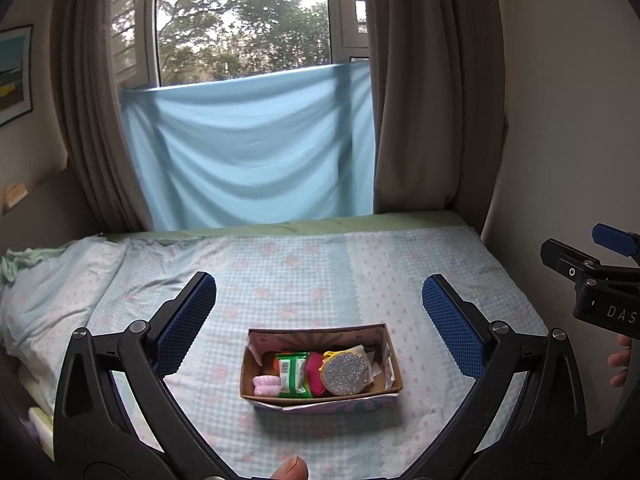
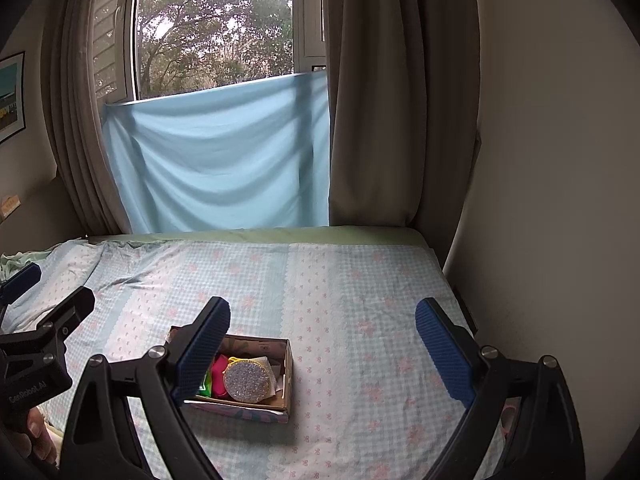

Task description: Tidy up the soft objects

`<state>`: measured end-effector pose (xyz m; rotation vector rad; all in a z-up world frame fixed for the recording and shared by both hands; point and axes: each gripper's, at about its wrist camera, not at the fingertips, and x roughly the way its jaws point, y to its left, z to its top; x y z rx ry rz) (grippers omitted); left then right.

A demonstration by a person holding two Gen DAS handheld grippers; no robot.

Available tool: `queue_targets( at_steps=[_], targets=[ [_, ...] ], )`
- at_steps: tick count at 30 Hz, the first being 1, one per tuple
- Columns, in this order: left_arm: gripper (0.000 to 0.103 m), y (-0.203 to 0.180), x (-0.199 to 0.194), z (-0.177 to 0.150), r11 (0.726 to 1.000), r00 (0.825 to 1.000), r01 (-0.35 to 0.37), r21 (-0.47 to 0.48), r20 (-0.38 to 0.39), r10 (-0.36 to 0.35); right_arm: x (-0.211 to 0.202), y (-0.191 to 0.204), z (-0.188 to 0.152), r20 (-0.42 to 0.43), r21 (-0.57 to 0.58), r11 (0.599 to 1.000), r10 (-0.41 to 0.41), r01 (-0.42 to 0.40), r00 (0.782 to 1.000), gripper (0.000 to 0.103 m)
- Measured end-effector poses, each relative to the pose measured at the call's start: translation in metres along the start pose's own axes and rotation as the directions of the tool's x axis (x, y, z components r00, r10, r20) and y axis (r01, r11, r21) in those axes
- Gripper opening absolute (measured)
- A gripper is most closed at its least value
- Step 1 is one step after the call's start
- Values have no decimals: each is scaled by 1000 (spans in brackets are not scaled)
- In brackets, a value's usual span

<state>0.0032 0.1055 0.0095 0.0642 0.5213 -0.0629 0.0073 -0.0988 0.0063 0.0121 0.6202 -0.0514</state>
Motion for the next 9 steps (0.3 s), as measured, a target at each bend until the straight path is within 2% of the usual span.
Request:
queue_targets(
  at_steps=[3,9],
  targets=[
    [103,3,2,-2,1000,1000,-6,-4,4,6,3,3,0,-4,-1,1000,2,-2,1000,92],
    [103,12,8,-4,999,1000,28,-23,0,-28,13,10,2,-26,-5,1000,1,-1,1000,92]
  ],
)
